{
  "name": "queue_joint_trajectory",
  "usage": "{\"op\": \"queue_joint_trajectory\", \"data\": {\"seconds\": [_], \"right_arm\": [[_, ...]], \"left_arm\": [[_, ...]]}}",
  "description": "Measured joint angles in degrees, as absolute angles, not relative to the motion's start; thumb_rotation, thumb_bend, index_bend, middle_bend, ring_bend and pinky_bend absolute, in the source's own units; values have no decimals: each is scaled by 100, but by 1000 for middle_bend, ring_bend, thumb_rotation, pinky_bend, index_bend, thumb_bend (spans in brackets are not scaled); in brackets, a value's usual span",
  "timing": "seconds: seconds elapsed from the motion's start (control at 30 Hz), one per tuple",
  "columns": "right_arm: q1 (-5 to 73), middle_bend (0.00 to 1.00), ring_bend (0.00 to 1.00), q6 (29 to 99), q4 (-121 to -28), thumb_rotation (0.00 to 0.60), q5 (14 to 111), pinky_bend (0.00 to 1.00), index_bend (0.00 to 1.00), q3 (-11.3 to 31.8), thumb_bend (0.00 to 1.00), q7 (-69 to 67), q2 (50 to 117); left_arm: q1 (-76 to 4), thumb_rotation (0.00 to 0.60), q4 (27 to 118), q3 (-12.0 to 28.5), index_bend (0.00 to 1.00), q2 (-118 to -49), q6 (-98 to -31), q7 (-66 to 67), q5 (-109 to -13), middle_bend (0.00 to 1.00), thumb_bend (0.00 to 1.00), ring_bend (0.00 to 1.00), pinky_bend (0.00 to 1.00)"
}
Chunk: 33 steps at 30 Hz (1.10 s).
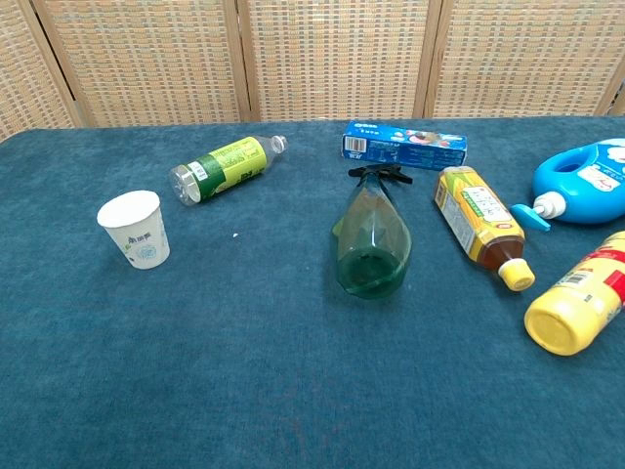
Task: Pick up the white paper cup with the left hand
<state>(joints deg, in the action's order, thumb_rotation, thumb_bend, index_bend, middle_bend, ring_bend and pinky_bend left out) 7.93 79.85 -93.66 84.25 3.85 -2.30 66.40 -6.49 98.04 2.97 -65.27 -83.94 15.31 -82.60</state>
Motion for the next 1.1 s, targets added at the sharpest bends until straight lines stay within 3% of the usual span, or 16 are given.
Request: {"op": "queue_joint_trajectory", "data": {"seconds": [0.9, 1.1], "right_arm": [[789, 0, 0, 7993, -9352, 600, 8469, 0, 0, 363, 108, -353, 6621], [809, 0, 0, 7937, -9342, 600, 8416, 0, 0, 382, 107, -412, 6615]], "left_arm": [[-760, 595, 9807, 264, 0, -6592, -8202, 1781, -8225, 0, 172, 0, 2], [-932, 596, 9898, 334, 74, -6582, -8003, 2063, -8164, 0, 178, 0, 102]]}}
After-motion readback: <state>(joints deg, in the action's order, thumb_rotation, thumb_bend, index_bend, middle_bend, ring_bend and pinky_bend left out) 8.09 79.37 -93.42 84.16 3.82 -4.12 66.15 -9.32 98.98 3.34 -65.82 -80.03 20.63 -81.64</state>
